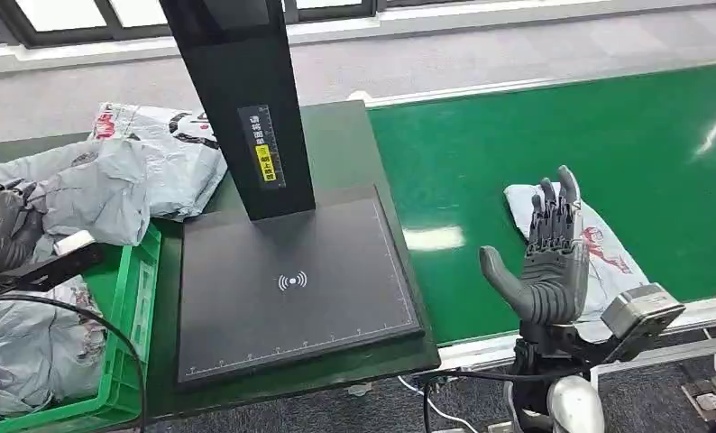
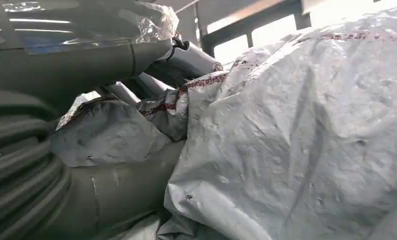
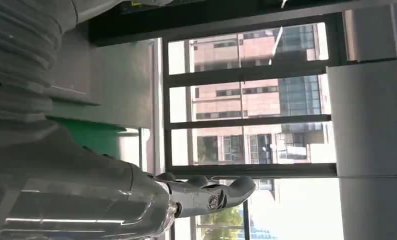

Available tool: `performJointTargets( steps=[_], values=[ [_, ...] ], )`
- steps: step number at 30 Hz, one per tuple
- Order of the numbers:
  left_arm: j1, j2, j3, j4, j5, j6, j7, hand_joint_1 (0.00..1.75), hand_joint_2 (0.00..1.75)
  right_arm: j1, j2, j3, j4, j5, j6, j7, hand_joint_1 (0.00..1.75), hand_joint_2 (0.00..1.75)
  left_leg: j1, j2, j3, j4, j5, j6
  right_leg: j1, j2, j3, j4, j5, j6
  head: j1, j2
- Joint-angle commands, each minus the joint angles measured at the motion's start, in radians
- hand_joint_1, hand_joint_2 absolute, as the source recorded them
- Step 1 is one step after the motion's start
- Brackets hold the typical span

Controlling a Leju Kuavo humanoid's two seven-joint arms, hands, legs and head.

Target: Moved the parcel from conveyor to table for the left to box.

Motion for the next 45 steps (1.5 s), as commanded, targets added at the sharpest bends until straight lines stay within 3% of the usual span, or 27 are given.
performJointTargets(
  steps=[1, 5, 13, 19, 21, 30, 35, 45],
  values=[
    [-0.001, -0.006, 0.061, 0.071, -0.012, 0.001, 0.001, 1.75, 1.75, -0.021, 0.019, -0.043, 0.032, -0.002, 0.003, 0.003, 0.0, 1.75, 0.0, 0.0, 0.002, -0.002, 0.0, 0.001, 0.0, -0.001, 0.003, -0.002, 0.0, 0.001, 0.0, 0.0],
    [0.052, 0.035, 0.075, 0.083, -0.112, -0.043, 0.078, 1.75, 1.75, -0.018, 0.003, -0.035, 0.041, -0.004, 0.007, 0.0, 0.0, 1.75, 0.0, 0.001, 0.002, -0.002, 0.0, 0.001, 0.0, 0.0, 0.002, -0.002, 0.0, 0.0, 0.0, 0.0],
    [0.214, 0.11, 0.163, 0.114, -0.159, -0.137, 0.101, 1.75, 1.75, -0.057, -0.02, -0.006, 0.092, -0.019, 0.019, 0.003, 0.0, 1.75, 0.001, 0.006, 0.004, -0.002, -0.002, -0.001, -0.001, 0.005, 0.002, -0.002, 0.0, -0.001, 0.0, 0.0],
    [0.326, 0.102, 0.213, 0.057, -0.099, -0.211, 0.076, 1.75, 1.75, -0.079, -0.042, 0.011, 0.111, -0.03, 0.017, 0.009, 0.0, 1.75, 0.002, 0.007, 0.005, -0.004, -0.003, -0.002, -0.001, 0.005, 0.003, -0.003, -0.001, -0.002, 0.0, 0.0],
    [0.325, 0.102, 0.21, 0.028, -0.092, -0.209, 0.078, 0.02, 1.75, -0.076, -0.046, 0.011, 0.112, -0.034, 0.014, 0.01, 0.0, 1.75, 0.002, 0.005, 0.005, -0.004, -0.003, -0.002, -0.001, 0.003, 0.003, -0.003, -0.002, -0.003, 0.0, 0.0],
    [0.317, 0.159, 0.216, -0.049, 0.083, -0.216, 0.006, 0.0, 1.75, -0.074, -0.065, 0.017, 0.121, -0.044, 0.005, 0.005, 0.0, 1.75, 0.003, 0.003, 0.002, -0.003, -0.003, -0.002, 0.001, 0.001, 0.003, -0.003, -0.002, -0.003, 0.0, 0.0],
    [0.312, 0.126, 0.225, -0.118, 0.18, -0.191, -0.049, 0.0, 1.75, -0.062, -0.059, 0.011, 0.113, -0.043, 0.001, 0.005, 0.0, 1.75, 0.003, 0.0, 0.002, -0.002, -0.002, -0.003, 0.0, -0.002, 0.003, -0.002, -0.002, -0.003, 0.0, 0.0],
    [0.318, 0.124, 0.218, -0.13, 0.18, -0.191, -0.045, 0.0, 1.75, -0.062, -0.058, 0.012, 0.113, -0.043, 0.001, 0.005, 0.0, 1.75, 0.003, 0.001, 0.004, -0.004, -0.002, -0.003, 0.0, -0.001, 0.004, -0.003, -0.002, -0.003, 0.0, 0.0]
  ],
)
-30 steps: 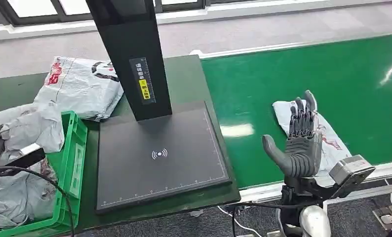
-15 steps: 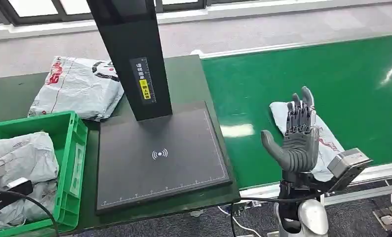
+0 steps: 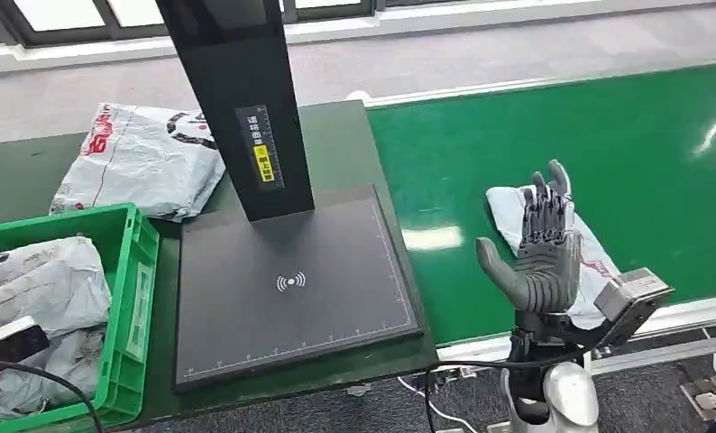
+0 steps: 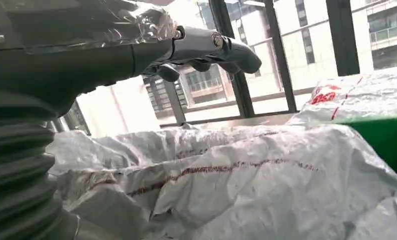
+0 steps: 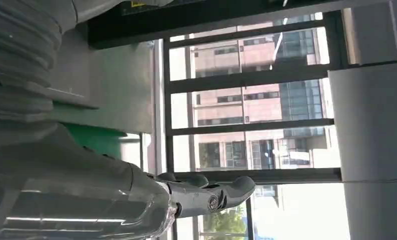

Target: Moved the parcel from conveyor to table for the left to box.

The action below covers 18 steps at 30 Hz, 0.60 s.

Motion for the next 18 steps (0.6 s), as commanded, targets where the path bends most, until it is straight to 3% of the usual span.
performJointTargets(
  steps=[1, 18],
  values=[
    [-0.017, -0.074, 0.048, 0.0, 0.056, 0.016, -0.039, 0.0, 1.75, -0.014, -0.028, 0.007, 0.053, -0.003, -0.003, 0.002, 0.0, 1.75, 0.0, 0.0, 0.003, -0.002, 0.0, 0.001, 0.0, -0.001, 0.003, -0.002, 0.0, 0.001, 0.0, 0.0],
    [-0.047, -0.083, 0.03, -0.007, 0.097, 0.001, -0.049, 0.0, 1.75, -0.013, -0.027, 0.005, 0.052, -0.002, -0.002, 0.002, 0.0, 1.75, 0.0, -0.001, 0.002, -0.001, 0.0, 0.001, 0.0, -0.001, 0.002, -0.002, 0.0, 0.0, 0.0, 0.0]
  ],
)
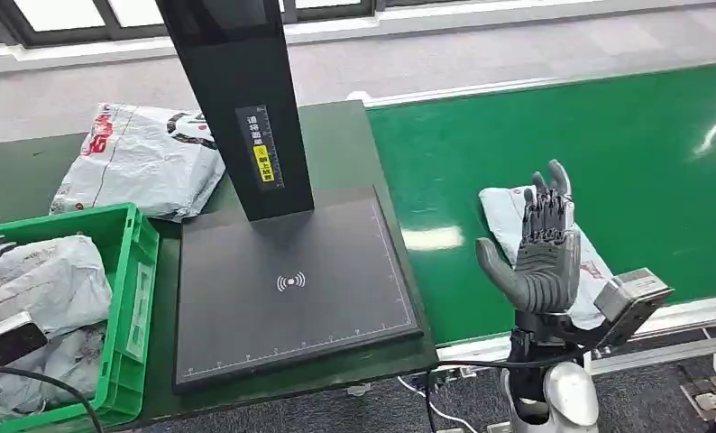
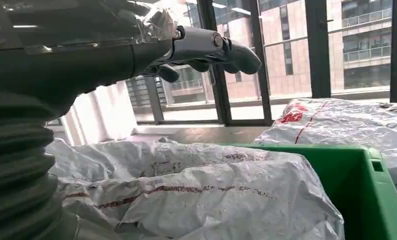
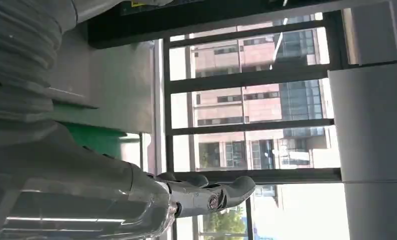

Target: Moved the parcel from conveyor to table for the left to box.

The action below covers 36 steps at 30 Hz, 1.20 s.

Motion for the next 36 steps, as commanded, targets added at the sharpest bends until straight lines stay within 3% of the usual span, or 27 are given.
performJointTargets(
  steps=[1, 5, 12, 16, 20, 24, 25, 29, 36],
  values=[
    [-0.041, -0.073, 0.03, 0.025, 0.001, -0.004, 0.002, 0.0, 1.75, -0.013, -0.027, 0.005, 0.052, -0.004, -0.002, 0.002, 0.0, 1.75, 0.0, -0.001, 0.003, -0.003, 0.0, 0.001, 0.0, -0.002, 0.004, -0.003, 0.0, 0.001, 0.0, 0.0],
    [-0.069, -0.097, 0.037, 0.03, 0.099, 0.002, -0.051, 0.0, 1.75, -0.015, -0.022, 0.001, 0.051, -0.003, -0.002, 0.002, 0.0, 1.75, 0.0, -0.001, 0.005, -0.005, 0.001, 0.002, 0.0, -0.003, 0.006, -0.005, 0.0, 0.001, 0.0, 0.0],
    [-0.205, -0.262, 0.043, 0.073, 0.662, -0.091, -0.101, 0.0, 1.75, -0.028, -0.029, -0.022, 0.083, 0.072, -0.007, 0.039, 0.0, 1.75, 0.0, -0.007, 0.002, -0.002, 0.002, 0.002, 0.0, -0.009, 0.005, -0.003, 0.0, 0.001, 0.0, 0.0],
    [-0.126, -0.362, 0.105, 0.038, 1.129, -0.122, -0.061, 0.0, 1.75, -0.133, -0.079, -0.033, 0.209, 0.229, -0.034, 0.122, 0.0, 1.75, -0.001, -0.001, 0.005, -0.004, 0.001, 0.002, -0.001, -0.002, 0.006, -0.005, 0.002, 0.001, 0.0, 0.0],
    [-0.075, -0.48, 0.082, -0.007, 1.322, -0.076, -0.083, 0.0, 1.75, -0.294, -0.14, -0.064, 0.344, 0.351, -0.07, 0.203, 0.0, 1.75, -0.002, 0.002, 0.006, -0.004, 0.002, 0.002, -0.002, 0.001, 0.006, -0.005, 0.003, 0.002, 0.0, 0.0],
    [0.075, -0.596, -0.034, -0.128, 1.282, -0.019, -0.183, 0.0, 1.75, -0.342, -0.202, -0.094, 0.416, 0.515, -0.092, 0.28, 0.0, 1.75, -0.003, -0.001, 0.006, -0.004, 0.002, 0.004, -0.003, -0.002, 0.008, -0.007, 0.003, 0.003, 0.0, 0.0],
    [0.12, -0.606, -0.117, -0.143, 1.09, 0.044, -0.206, 0.0, 1.75, -0.385, -0.284, -0.062, 0.52, 0.696, -0.084, 0.434, 0.0, 1.75, -0.003, -0.001, 0.005, -0.003, 0.001, 0.003, -0.003, -0.001, 0.006, -0.005, 0.002, 0.003, 0.0, 0.0],
    [0.123, -0.616, -0.235, -0.063, 1.043, 0.12, -0.284, 0.0, 1.75, -0.538, -0.355, -0.08, 0.851, 0.758, -0.093, 0.379, 0.0, 1.75, -0.005, 0.001, 0.008, -0.003, 0.001, 0.005, -0.004, 0.0, 0.009, -0.008, 0.004, 0.005, 0.0, 0.0],
    [0.195, -0.676, -0.242, -0.004, 1.154, 0.07, -0.271, 0.0, 1.75, -0.549, -0.504, -0.079, 1.045, 0.839, -0.082, 0.433, 0.0, 1.75, -0.008, -0.003, 0.005, -0.001, 0.0, 0.009, -0.006, -0.005, 0.008, -0.005, 0.002, 0.007, 0.0, 0.0]
  ],
)
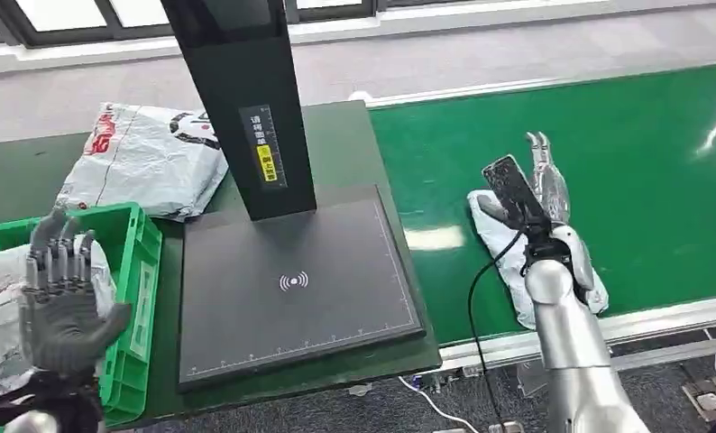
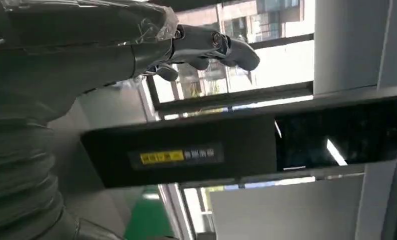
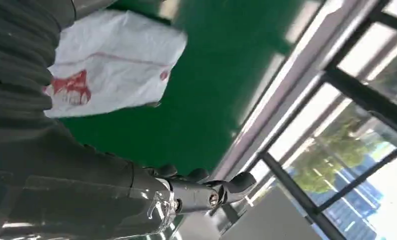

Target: Moved the parcel from conveyor to table for the left to box.

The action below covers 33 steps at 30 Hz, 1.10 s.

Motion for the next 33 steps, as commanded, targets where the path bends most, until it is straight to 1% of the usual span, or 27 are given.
performJointTargets(
  steps=[1, 3, 5, 7, 8, 9, 10, 11, 13, 14, 16, 17, 18, 19, 21, 22, 24, 26, 27, 29, 30, 31, 32, 33],
  values=[
    [0.085, -0.1, -0.103, 0.112, 0.039, -0.012, -0.021, 0.0, 1.75, -0.115, -0.207, -0.02, 0.463, 0.073, 0.001, 0.03, 0.0, 1.75, 0.0, -0.002, 0.004, -0.003, 0.0, 0.001, 0.0, -0.003, 0.006, -0.004, 0.0, 0.001, 0.0, 0.0],
    [0.115, -0.114, -0.096, 0.116, 0.073, -0.023, -0.049, 0.0, 1.75, -0.157, -0.22, 0.004, 0.529, 0.098, 0.003, 0.014, 0.0, 1.75, 0.0, -0.001, 0.005, -0.003, 0.0, 0.001, 0.0, -0.003, 0.006, -0.005, 0.0, 0.001, 0.0, 0.0],
    [0.144, -0.128, -0.087, 0.091, 0.082, -0.033, -0.08, 0.0, 1.75, -0.216, -0.223, 0.046, 0.597, 0.146, -0.001, 0.033, 0.0, 1.75, -0.001, 0.001, 0.004, -0.003, -0.001, 0.002, -0.001, -0.001, 0.005, -0.004, 0.0, 0.001, 0.0, 0.0],
    [0.146, -0.138, -0.085, 0.07, 0.083, -0.039, -0.079, 0.0, 1.75, -0.284, -0.219, 0.079, 0.672, 0.175, 0.019, 0.051, 0.0, 1.75, -0.001, 0.004, 0.001, -0.001, -0.001, 0.001, -0.001, 0.002, 0.001, -0.001, 0.0, 0.001, 0.0, 0.0],
    [0.138, -0.141, -0.086, 0.067, 0.085, -0.043, -0.078, 0.0, 1.75, -0.313, -0.221, 0.098, 0.708, 0.191, 0.037, 0.059, 0.0, 1.75, -0.001, 0.006, 0.002, -0.001, -0.002, 0.002, -0.001, 0.004, 0.002, -0.002, 0.0, 0.002, 0.0, 0.0],
    [0.135, -0.141, -0.085, 0.066, 0.085, -0.043, -0.077, 0.0, 1.75, -0.318, -0.221, 0.101, 0.714, 0.193, 0.041, 0.061, 0.0, 1.75, -0.001, 0.005, 0.001, -0.001, -0.002, 0.001, -0.001, 0.004, 0.001, -0.001, 0.0, 0.001, 0.0, 0.0],
    [0.128, -0.143, -0.085, 0.068, 0.088, -0.046, -0.075, 0.0, 1.75, -0.349, -0.228, 0.129, 0.762, 0.208, 0.076, 0.069, 0.0, 1.75, -0.001, 0.003, 0.0, -0.001, -0.001, 0.001, -0.001, 0.002, 0.0, 0.0, 0.0, 0.001, 0.0, 0.0],
    [0.121, -0.148, -0.081, 0.071, 0.093, -0.046, -0.071, 0.0, 1.75, -0.371, -0.233, 0.155, 0.793, 0.225, 0.105, 0.08, 0.0, 1.75, -0.001, 0.004, 0.001, -0.001, -0.001, 0.001, -0.001, 0.002, 0.001, -0.001, 0.0, 0.001, 0.0, 0.0],
    [0.12, -0.152, -0.079, 0.067, 0.094, -0.048, -0.07, 0.0, 1.75, -0.396, -0.237, 0.178, 0.827, 0.242, 0.142, 0.092, 0.0, 1.75, -0.001, 0.004, 0.001, -0.001, 0.0, 0.001, 0.0, 0.002, 0.001, -0.002, 0.001, 0.001, 0.0, 0.0],
    [0.122, -0.155, -0.076, 0.064, 0.095, -0.048, -0.067, 0.0, 1.75, -0.413, -0.238, 0.2, 0.855, 0.258, 0.184, 0.101, 0.0, 1.75, -0.001, 0.003, 0.001, -0.001, 0.0, 0.001, 0.0, 0.001, 0.001, -0.001, 0.0, 0.001, 0.0, 0.0],
    [0.125, -0.158, -0.071, 0.057, 0.096, -0.05, -0.064, 0.0, 1.75, -0.419, -0.236, 0.218, 0.879, 0.265, 0.213, 0.103, 0.0, 1.75, -0.001, 0.003, 0.001, -0.001, 0.0, 0.002, 0.0, 0.001, 0.001, -0.002, 0.0, 0.002, 0.0, 0.0],
    [0.125, -0.158, -0.07, 0.055, 0.096, -0.05, -0.064, 0.0, 1.75, -0.416, -0.234, 0.219, 0.882, 0.265, 0.215, 0.103, 0.0, 1.75, -0.001, 0.003, 0.0, -0.001, 0.0, 0.002, 0.0, 0.001, 0.001, -0.001, 0.0, 0.002, 0.0, 0.0],
    [0.127, -0.159, -0.068, 0.053, 0.098, -0.051, -0.061, 0.0, 1.75, -0.402, -0.231, 0.229, 0.892, 0.258, 0.261, 0.1, 0.0, 1.75, -0.001, 0.002, 0.0, -0.001, 0.0, 0.002, 0.0, 0.001, 0.001, -0.001, 0.0, 0.002, 0.0, 0.0],
    [0.128, -0.159, -0.068, 0.053, 0.098, -0.052, -0.061, 0.0, 1.75, -0.39, -0.229, 0.231, 0.893, 0.26, 0.254, 0.101, 0.0, 1.75, 0.0, 0.002, 0.001, -0.001, 0.0, 0.003, 0.0, 0.0, 0.002, -0.002, 0.0, 0.002, 0.0, 0.0],
    [0.124, -0.156, -0.07, 0.057, 0.099, -0.053, -0.059, 0.0, 1.75, -0.361, -0.224, 0.239, 0.903, 0.243, 0.291, 0.083, 0.0, 1.75, 0.0, 0.001, 0.002, -0.002, 0.0, 0.003, 0.001, -0.001, 0.003, -0.003, 0.0, 0.002, 0.0, 0.0],
    [0.122, -0.157, -0.071, 0.06, 0.1, -0.051, -0.059, 0.0, 1.75, -0.344, -0.22, 0.242, 0.901, 0.239, 0.291, 0.076, 0.0, 1.75, 0.0, 0.001, 0.003, -0.003, 0.001, 0.003, 0.001, -0.001, 0.004, -0.003, 0.0, 0.002, 0.0, 0.0],
    [0.122, -0.157, -0.073, 0.057, 0.102, -0.049, -0.058, 0.0, 1.75, -0.297, -0.204, 0.234, 0.893, 0.205, 0.316, 0.033, 0.0, 1.75, 0.001, -0.001, 0.003, -0.003, 0.001, 0.003, 0.002, -0.003, 0.005, -0.004, 0.0, 0.002, 0.0, 0.0],
    [0.121, -0.158, -0.074, 0.056, 0.102, -0.048, -0.058, 0.0, 1.75, -0.272, -0.195, 0.239, 0.888, 0.202, 0.308, 0.03, 0.0, 1.75, 0.001, -0.002, 0.002, -0.002, 0.0, 0.003, 0.002, -0.003, 0.004, -0.003, 0.0, 0.002, 0.0, 0.0],
    [0.121, -0.158, -0.074, 0.056, 0.102, -0.048, -0.058, 0.0, 1.75, -0.272, -0.195, 0.239, 0.888, 0.202, 0.308, 0.03, 0.0, 1.75, 0.001, -0.002, 0.004, -0.004, 0.001, 0.003, 0.002, -0.003, 0.006, -0.005, 0.0, 0.002, 0.0, 0.0],
    [0.122, -0.158, -0.075, 0.055, 0.103, -0.047, -0.058, 0.0, 1.75, -0.275, -0.196, 0.238, 0.883, 0.2, 0.308, 0.03, 0.0, 1.75, 0.001, -0.001, 0.003, -0.003, 0.0, 0.003, 0.001, -0.002, 0.004, -0.004, 0.0, 0.002, 0.0, 0.0],
    [0.121, -0.157, -0.076, 0.054, 0.103, -0.046, -0.056, 0.0, 1.75, -0.259, -0.195, 0.24, 0.869, 0.183, 0.331, 0.019, 0.0, 1.75, 0.0, -0.001, 0.0, -0.002, 0.0, 0.003, 0.001, -0.002, 0.002, -0.002, 0.0, 0.002, 0.0, 0.0],
    [0.121, -0.158, -0.076, 0.054, 0.104, -0.045, -0.056, 0.0, 1.75, -0.241, -0.19, 0.247, 0.859, 0.176, 0.343, 0.006, 0.0, 1.75, 0.0, 0.0, 0.002, -0.003, 0.0, 0.003, 0.001, -0.002, 0.004, -0.003, 0.0, 0.002, 0.0, 0.0],
    [0.12, -0.158, -0.077, 0.055, 0.104, -0.043, -0.053, 0.0, 1.75, -0.216, -0.184, 0.257, 0.85, 0.177, 0.353, -0.001, 0.0, 1.75, 0.0, -0.002, 0.0, -0.001, 0.0, 0.003, 0.001, -0.003, 0.002, -0.002, 0.0, 0.002, 0.0, 0.0],
    [0.118, -0.158, -0.083, 0.058, 0.106, -0.042, -0.049, 0.0, 1.75, -0.18, -0.176, 0.266, 0.82, 0.16, 0.365, -0.004, 0.0, 1.75, 0.001, -0.001, 0.001, -0.002, 0.0, 0.003, 0.001, -0.003, 0.003, -0.003, 0.0, 0.002, 0.0, 0.0]
  ],
)
